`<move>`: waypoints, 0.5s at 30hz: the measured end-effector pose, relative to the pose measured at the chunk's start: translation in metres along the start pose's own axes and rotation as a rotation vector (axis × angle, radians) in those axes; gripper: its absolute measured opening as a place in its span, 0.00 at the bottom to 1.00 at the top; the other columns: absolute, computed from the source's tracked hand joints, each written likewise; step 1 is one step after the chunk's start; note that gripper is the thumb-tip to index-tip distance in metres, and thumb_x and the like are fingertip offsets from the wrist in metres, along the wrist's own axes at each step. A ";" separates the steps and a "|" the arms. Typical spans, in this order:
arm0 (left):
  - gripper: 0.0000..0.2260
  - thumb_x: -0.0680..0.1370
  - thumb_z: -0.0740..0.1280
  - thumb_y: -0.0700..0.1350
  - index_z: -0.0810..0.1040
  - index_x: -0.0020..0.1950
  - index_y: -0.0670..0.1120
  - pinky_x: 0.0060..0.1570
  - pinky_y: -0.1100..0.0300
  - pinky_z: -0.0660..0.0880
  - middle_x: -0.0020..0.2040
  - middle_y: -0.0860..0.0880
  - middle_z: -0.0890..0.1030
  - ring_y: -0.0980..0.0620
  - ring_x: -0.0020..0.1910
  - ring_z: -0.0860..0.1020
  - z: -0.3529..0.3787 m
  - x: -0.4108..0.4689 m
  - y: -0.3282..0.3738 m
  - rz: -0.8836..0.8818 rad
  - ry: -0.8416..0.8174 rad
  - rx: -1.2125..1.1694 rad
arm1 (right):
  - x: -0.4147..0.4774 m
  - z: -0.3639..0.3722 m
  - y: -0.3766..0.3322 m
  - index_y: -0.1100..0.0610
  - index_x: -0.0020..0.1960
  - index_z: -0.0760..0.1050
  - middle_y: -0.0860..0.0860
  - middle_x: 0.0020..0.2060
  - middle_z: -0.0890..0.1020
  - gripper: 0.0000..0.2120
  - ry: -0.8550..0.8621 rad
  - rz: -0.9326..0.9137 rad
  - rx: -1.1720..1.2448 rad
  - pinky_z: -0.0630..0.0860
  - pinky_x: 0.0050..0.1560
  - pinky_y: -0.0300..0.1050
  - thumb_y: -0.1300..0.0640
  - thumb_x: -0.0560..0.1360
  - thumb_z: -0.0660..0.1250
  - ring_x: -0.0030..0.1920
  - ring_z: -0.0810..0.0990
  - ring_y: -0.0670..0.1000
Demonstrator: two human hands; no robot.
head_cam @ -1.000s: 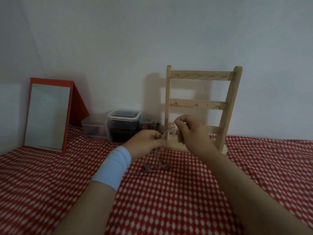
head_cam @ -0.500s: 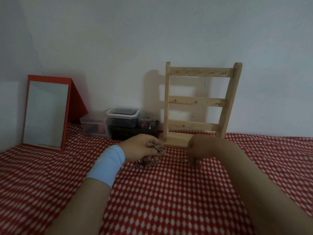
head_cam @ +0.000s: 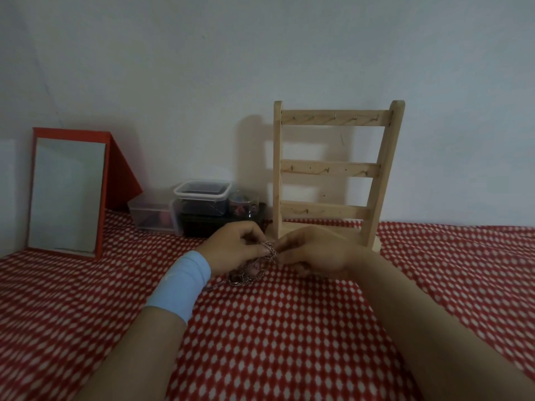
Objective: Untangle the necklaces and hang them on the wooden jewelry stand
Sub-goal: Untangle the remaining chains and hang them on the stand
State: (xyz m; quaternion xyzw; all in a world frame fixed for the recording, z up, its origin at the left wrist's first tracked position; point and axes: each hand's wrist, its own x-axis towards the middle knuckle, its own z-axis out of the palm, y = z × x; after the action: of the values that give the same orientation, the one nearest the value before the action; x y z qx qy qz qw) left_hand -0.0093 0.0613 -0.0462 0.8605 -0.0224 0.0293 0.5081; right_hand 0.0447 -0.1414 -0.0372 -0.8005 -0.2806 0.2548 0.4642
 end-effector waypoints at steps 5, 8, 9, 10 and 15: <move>0.04 0.74 0.73 0.40 0.80 0.44 0.47 0.51 0.62 0.77 0.44 0.51 0.83 0.56 0.45 0.80 -0.005 0.000 0.001 0.097 -0.037 0.169 | 0.003 -0.002 0.003 0.58 0.54 0.85 0.54 0.48 0.87 0.08 0.083 -0.053 0.021 0.79 0.48 0.35 0.64 0.78 0.70 0.45 0.84 0.46; 0.04 0.74 0.72 0.38 0.81 0.43 0.46 0.50 0.67 0.73 0.43 0.53 0.81 0.60 0.44 0.78 -0.006 0.000 0.003 0.118 -0.054 0.234 | 0.005 -0.003 0.005 0.55 0.53 0.86 0.50 0.50 0.88 0.09 0.126 -0.104 0.052 0.79 0.62 0.46 0.65 0.76 0.72 0.54 0.85 0.49; 0.05 0.74 0.72 0.38 0.81 0.43 0.47 0.49 0.68 0.72 0.43 0.54 0.81 0.61 0.43 0.78 -0.006 0.001 0.003 0.130 -0.053 0.239 | 0.006 -0.003 0.006 0.55 0.52 0.86 0.50 0.50 0.88 0.09 0.140 -0.115 0.061 0.79 0.63 0.48 0.65 0.76 0.73 0.55 0.85 0.50; 0.06 0.74 0.72 0.38 0.80 0.43 0.48 0.48 0.70 0.72 0.43 0.54 0.81 0.62 0.43 0.78 -0.006 0.000 0.005 0.137 -0.046 0.241 | 0.007 -0.002 0.007 0.55 0.52 0.86 0.51 0.50 0.88 0.09 0.157 -0.124 0.070 0.79 0.63 0.49 0.66 0.75 0.73 0.54 0.85 0.50; 0.04 0.73 0.73 0.42 0.81 0.41 0.50 0.43 0.69 0.73 0.39 0.55 0.81 0.62 0.39 0.78 -0.006 0.000 0.007 0.118 -0.042 0.272 | 0.005 0.000 0.006 0.55 0.51 0.85 0.50 0.45 0.87 0.10 0.203 -0.163 0.109 0.81 0.57 0.43 0.68 0.74 0.73 0.49 0.86 0.48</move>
State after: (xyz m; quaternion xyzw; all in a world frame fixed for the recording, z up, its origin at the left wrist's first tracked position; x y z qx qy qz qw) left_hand -0.0095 0.0630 -0.0373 0.9191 -0.0792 0.0438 0.3835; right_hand 0.0499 -0.1406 -0.0434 -0.7702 -0.2821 0.1488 0.5523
